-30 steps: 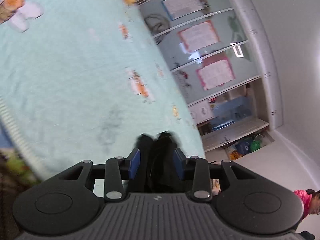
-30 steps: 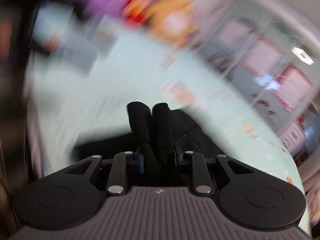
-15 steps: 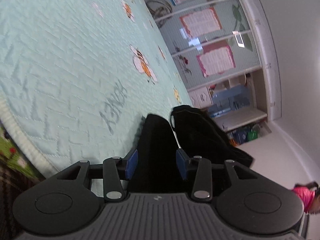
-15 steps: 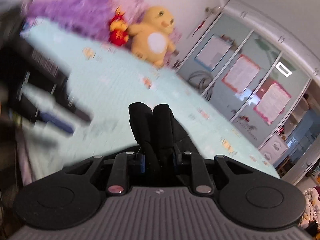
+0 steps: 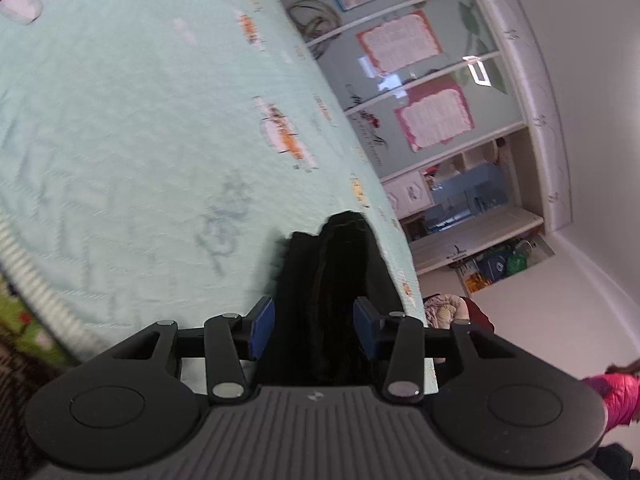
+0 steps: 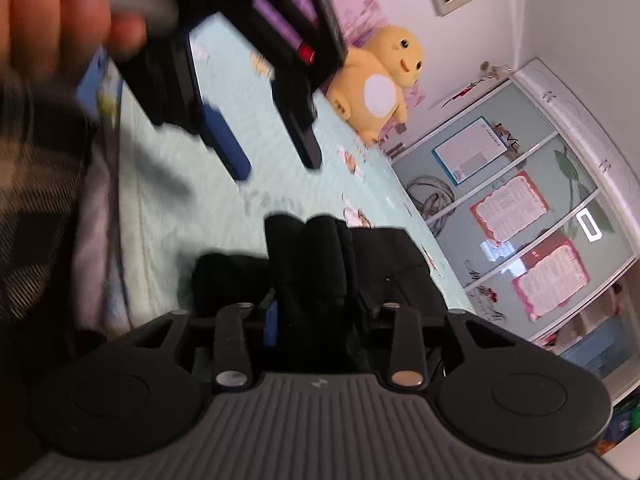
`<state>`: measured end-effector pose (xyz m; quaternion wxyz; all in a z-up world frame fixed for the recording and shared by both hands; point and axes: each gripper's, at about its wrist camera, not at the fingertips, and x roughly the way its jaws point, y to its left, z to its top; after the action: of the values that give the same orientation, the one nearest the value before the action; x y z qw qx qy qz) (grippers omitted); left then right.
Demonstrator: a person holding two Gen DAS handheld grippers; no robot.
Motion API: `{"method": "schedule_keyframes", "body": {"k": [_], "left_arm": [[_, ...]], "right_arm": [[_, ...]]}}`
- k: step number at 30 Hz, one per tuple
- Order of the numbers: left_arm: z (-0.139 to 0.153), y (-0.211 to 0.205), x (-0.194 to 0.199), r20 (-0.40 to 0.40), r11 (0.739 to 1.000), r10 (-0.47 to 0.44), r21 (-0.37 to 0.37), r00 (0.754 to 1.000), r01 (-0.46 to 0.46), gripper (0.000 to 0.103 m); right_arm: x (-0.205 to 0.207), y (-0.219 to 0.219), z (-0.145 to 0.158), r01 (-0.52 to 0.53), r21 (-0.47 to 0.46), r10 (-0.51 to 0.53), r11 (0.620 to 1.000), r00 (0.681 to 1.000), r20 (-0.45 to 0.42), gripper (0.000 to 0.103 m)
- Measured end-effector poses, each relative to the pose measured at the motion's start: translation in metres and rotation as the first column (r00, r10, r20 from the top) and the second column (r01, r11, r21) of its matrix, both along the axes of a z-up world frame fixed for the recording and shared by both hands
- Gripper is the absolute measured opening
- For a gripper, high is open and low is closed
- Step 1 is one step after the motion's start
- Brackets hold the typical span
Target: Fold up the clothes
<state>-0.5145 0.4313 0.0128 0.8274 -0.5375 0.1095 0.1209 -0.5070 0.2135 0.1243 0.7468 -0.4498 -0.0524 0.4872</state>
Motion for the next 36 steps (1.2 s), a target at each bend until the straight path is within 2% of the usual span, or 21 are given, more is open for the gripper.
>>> {"method": "schedule_keyframes", "body": {"k": [2,5,7,8,11,13,14,15,16,17,18,19,20,21,22,24,27,28,32,35,36], "left_arm": [[0.011,-0.004,0.006,0.009,0.999,-0.015,0.033,1.0,0.015,0.045],[0.029,-0.014,0.022,0.019,0.993,-0.071,0.097,0.997,0.069,0.048],[0.042,-0.028,0.043,0.013,0.975,-0.145,0.175,0.989,0.14,0.048],[0.049,-0.036,0.053,0.007,0.961,-0.181,0.213,0.983,0.176,0.048],[0.06,-0.06,0.088,-0.059,0.909,-0.261,0.32,0.964,0.266,0.048],[0.055,-0.072,0.109,-0.149,0.882,-0.27,0.357,0.951,0.306,0.048],[0.043,-0.071,0.115,-0.214,0.883,-0.248,0.351,0.945,0.311,0.048],[0.03,-0.07,0.122,-0.278,0.884,-0.224,0.345,0.934,0.315,0.037],[0.019,-0.068,0.126,-0.327,0.886,-0.201,0.341,0.923,0.314,0.012],[0.01,-0.063,0.124,-0.333,0.891,-0.181,0.342,0.925,0.298,0.005],[0.002,-0.057,0.122,-0.33,0.9,-0.169,0.332,0.929,0.282,0.005],[-0.001,-0.052,0.119,-0.309,0.915,-0.175,0.3,0.935,0.271,0.005],[0.0,-0.051,0.119,-0.309,0.917,-0.176,0.294,0.935,0.27,0.005],[0.001,-0.051,0.118,-0.31,0.919,-0.177,0.288,0.934,0.269,0.005],[0.002,-0.051,0.117,-0.311,0.921,-0.176,0.283,0.934,0.268,0.005],[0.006,-0.053,0.117,-0.32,0.925,-0.163,0.28,0.933,0.258,0.005],[0.023,-0.06,0.111,-0.326,0.938,-0.117,0.275,0.938,0.213,0.005],[0.036,-0.068,0.108,-0.313,0.934,-0.093,0.302,0.945,0.192,0.008],[0.084,-0.097,0.118,-0.202,0.887,-0.102,0.426,0.974,0.181,0.01],[0.108,-0.101,0.153,-0.134,0.857,-0.088,0.495,0.987,0.144,0.021],[0.107,-0.097,0.169,-0.136,0.854,-0.071,0.503,0.988,0.131,0.025]], "right_arm": [[-0.006,-0.019,0.021,-0.052,0.066,0.058,0.996,0.994,-0.094,0.058],[0.001,-0.05,0.051,-0.001,0.175,0.049,0.984,0.962,-0.269,0.058],[0.023,-0.072,0.07,0.114,0.242,-0.006,0.964,0.913,-0.408,0.057],[0.037,-0.084,0.078,0.183,0.273,-0.031,0.944,0.876,-0.481,0.056],[0.081,-0.121,0.101,0.394,0.325,-0.073,0.86,0.726,-0.684,0.045],[0.107,-0.14,0.108,0.493,0.34,-0.053,0.801,0.623,-0.78,0.045],[0.118,-0.148,0.107,0.531,0.343,-0.035,0.775,0.577,-0.816,0.045],[0.127,-0.154,0.102,0.56,0.337,-0.016,0.757,0.532,-0.847,0.045],[0.135,-0.157,0.091,0.576,0.322,0.001,0.752,0.487,-0.873,0.045],[0.142,-0.16,0.079,0.591,0.307,0.019,0.746,0.442,-0.897,0.045],[0.149,-0.163,0.064,0.605,0.276,0.031,0.747,0.383,-0.923,0.045],[0.157,-0.164,0.044,0.616,0.225,0.035,0.755,0.305,-0.952,0.043],[0.164,-0.165,0.027,0.629,0.193,0.04,0.753,0.249,-0.968,0.037],[0.165,-0.167,0.017,0.64,0.199,0.051,0.742,0.243,-0.969,0.033],[0.161,-0.17,0.013,0.641,0.224,0.065,0.734,0.262,-0.963,0.029],[0.154,-0.172,0.012,0.632,0.237,0.072,0.738,0.277,-0.958,0.03],[0.159,-0.173,0.019,0.612,0.25,0.13,0.751,0.234,-0.964,0.032],[0.162,-0.174,0.021,0.605,0.255,0.153,0.754,0.216,-0.964,0.032],[0.167,-0.169,0.029,0.572,0.293,0.236,0.766,0.174,-0.956,0.033],[0.176,-0.17,0.042,0.565,0.336,0.281,0.754,0.186,-0.942,0.033],[0.182,-0.172,0.046,0.57,0.349,0.294,0.744,0.19,-0.937,0.033]]}}
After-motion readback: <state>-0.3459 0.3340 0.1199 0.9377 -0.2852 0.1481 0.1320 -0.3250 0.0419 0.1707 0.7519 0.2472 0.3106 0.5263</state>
